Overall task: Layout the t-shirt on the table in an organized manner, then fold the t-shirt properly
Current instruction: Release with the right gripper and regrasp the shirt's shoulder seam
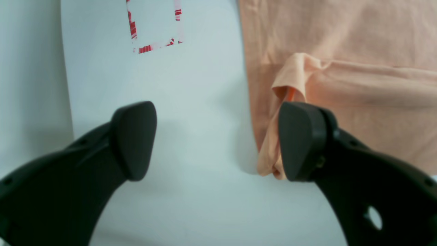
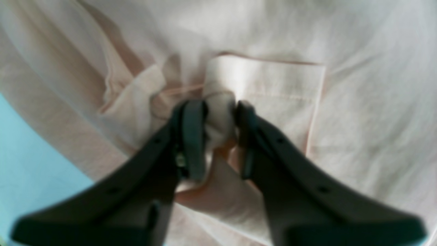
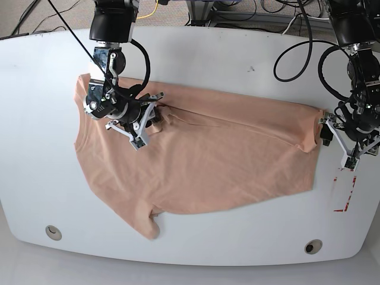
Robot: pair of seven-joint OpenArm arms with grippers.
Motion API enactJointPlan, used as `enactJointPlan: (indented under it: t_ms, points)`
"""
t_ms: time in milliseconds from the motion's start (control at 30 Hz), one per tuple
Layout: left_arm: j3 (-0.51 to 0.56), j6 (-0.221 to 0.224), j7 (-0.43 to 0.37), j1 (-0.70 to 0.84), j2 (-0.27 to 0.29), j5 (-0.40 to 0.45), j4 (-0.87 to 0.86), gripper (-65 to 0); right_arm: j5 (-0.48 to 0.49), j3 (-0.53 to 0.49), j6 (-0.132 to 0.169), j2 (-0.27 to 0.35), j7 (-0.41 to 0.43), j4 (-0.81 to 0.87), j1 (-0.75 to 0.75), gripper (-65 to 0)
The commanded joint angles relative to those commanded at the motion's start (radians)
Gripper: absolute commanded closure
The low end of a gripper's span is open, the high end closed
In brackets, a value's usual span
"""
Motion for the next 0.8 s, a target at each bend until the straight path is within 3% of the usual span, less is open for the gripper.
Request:
enactJointPlan:
  t_ms: [500, 800]
  points:
    - [0.000, 0.000, 0.000, 0.000, 0.000, 0.000, -0.002, -52.5, -0.003, 0.000, 0.000, 0.002, -0.046, 0.193, -0.005, -3.6]
    - [0.000, 0.000, 0.000, 0.000, 0.000, 0.000, -0.002, -52.5, -0.003, 0.000, 0.000, 0.015, -0.044, 0.150, 0.069, -3.6]
